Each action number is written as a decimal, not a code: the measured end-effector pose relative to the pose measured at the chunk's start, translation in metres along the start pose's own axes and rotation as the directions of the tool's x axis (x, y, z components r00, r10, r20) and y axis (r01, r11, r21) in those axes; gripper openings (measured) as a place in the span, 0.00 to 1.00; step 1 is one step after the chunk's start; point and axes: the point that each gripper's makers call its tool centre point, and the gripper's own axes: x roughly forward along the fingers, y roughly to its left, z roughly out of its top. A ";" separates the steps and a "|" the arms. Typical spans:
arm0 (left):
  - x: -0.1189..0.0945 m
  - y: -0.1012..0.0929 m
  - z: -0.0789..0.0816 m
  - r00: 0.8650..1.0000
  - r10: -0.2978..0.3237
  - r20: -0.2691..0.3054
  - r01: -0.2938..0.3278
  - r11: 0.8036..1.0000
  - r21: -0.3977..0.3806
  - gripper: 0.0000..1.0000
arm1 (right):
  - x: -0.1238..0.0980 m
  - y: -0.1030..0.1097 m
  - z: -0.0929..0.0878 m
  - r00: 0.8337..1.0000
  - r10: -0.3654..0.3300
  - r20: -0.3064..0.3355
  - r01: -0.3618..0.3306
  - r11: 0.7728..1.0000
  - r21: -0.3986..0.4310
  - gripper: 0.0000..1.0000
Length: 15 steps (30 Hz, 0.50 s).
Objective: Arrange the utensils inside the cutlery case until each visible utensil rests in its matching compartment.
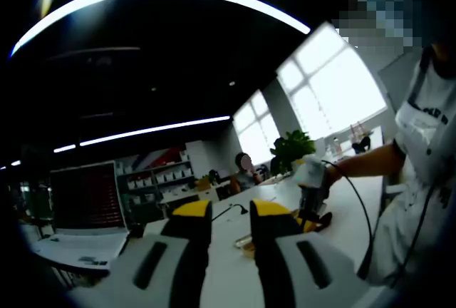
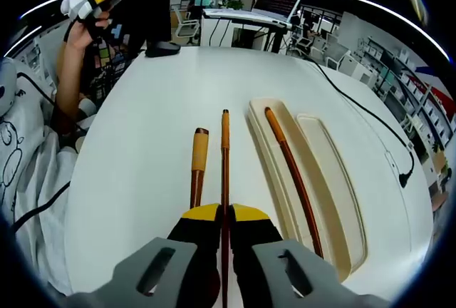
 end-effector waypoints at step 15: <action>0.001 0.003 -0.001 1.000 0.005 -0.001 -0.005 1.000 -0.007 0.22 | -0.019 -0.001 0.022 0.997 -0.060 0.046 0.062 0.997 -0.041 0.02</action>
